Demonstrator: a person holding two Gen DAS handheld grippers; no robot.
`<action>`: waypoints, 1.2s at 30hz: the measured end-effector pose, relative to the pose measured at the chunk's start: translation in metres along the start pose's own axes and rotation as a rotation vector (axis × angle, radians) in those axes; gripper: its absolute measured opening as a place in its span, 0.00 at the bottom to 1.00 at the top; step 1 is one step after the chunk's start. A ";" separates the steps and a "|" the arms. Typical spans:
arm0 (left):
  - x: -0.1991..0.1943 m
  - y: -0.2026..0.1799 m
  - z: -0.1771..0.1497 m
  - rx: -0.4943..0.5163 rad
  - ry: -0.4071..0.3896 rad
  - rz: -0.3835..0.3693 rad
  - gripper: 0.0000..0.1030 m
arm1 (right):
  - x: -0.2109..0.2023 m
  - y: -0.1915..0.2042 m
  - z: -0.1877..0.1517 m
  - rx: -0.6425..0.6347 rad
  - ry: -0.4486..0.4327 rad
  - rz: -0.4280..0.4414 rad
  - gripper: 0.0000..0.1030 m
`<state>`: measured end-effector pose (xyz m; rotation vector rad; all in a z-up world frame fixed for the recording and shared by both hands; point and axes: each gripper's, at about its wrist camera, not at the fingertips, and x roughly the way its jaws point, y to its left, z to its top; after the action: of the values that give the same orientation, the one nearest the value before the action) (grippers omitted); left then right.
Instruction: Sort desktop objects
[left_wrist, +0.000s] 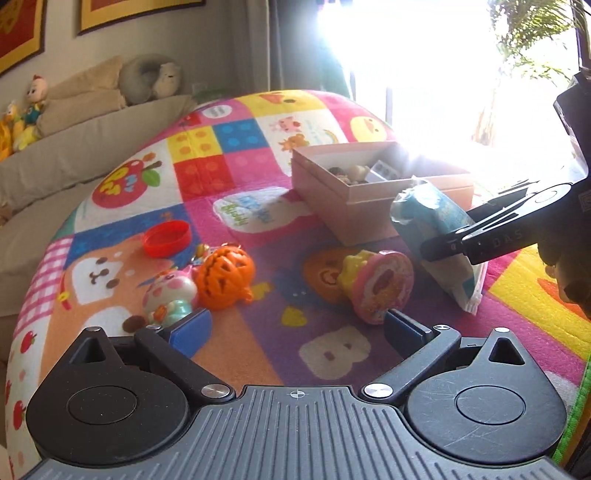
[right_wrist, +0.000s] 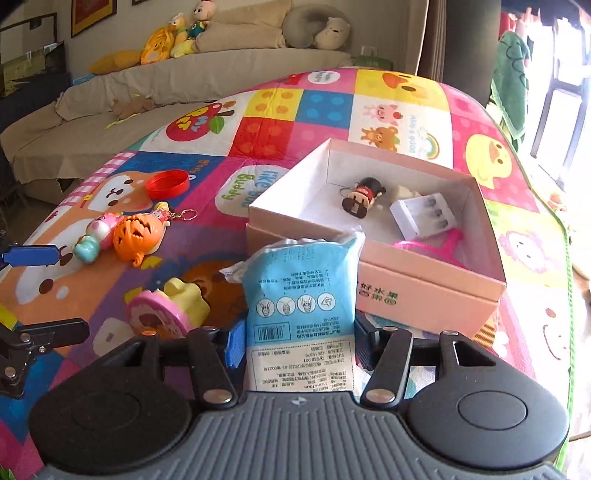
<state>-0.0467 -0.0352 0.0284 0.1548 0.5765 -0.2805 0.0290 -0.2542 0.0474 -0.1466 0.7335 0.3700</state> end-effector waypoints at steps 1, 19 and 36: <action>0.003 -0.006 0.002 0.010 0.005 -0.002 0.99 | -0.002 -0.002 -0.003 0.005 -0.005 0.000 0.59; 0.003 -0.003 0.005 -0.042 0.037 0.121 0.99 | -0.058 0.016 -0.018 -0.024 -0.228 0.026 0.72; -0.012 0.065 -0.022 -0.231 0.052 0.229 0.99 | 0.008 0.106 0.002 -0.226 -0.052 0.038 0.53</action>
<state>-0.0475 0.0343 0.0214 0.0040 0.6327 0.0131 -0.0047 -0.1533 0.0430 -0.3353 0.6426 0.4908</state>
